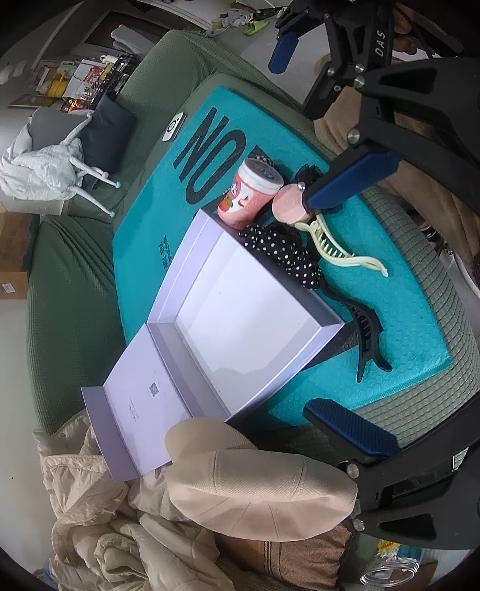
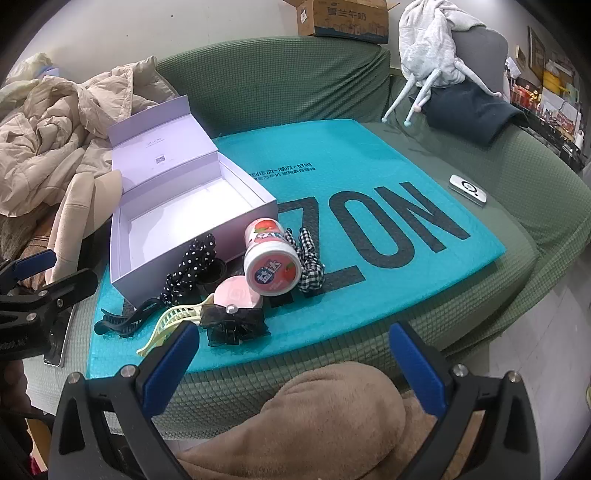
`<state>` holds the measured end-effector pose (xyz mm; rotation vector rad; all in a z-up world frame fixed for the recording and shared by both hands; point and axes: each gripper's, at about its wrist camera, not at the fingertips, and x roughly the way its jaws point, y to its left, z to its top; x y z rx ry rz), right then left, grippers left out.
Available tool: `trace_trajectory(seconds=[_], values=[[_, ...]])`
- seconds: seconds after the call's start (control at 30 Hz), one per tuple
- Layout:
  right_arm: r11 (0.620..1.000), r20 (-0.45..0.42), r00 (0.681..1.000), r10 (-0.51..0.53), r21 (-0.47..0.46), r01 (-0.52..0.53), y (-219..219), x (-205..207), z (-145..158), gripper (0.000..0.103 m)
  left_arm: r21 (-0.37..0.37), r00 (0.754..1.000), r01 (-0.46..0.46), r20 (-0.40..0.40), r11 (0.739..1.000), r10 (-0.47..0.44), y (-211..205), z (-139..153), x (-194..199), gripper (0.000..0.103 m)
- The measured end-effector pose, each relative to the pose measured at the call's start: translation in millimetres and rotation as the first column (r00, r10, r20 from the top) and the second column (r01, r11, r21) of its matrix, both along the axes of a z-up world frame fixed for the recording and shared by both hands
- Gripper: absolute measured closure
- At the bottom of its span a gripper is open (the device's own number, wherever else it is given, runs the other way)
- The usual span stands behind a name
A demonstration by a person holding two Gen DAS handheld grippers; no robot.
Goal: Organize objects
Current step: 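Move both tools toward the hair accessories beside the lavender box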
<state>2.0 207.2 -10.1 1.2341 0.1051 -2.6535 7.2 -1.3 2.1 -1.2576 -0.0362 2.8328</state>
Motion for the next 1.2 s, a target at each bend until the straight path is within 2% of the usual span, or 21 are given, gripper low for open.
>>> trace_trajectory(seconds=[0.27,1.2], values=[[1.0,-0.001,1.0,-0.001,-0.003,0.001,2,2,0,0.0,0.023,0.999,0.043,-0.011,0.999,-0.043,5,3,5,0.0],[1.0,-0.026,1.0,0.002,-0.012,-0.002,7,14,7,0.0,0.023,0.998,0.056,-0.012,0.998,-0.056,10,6,15,0.0]])
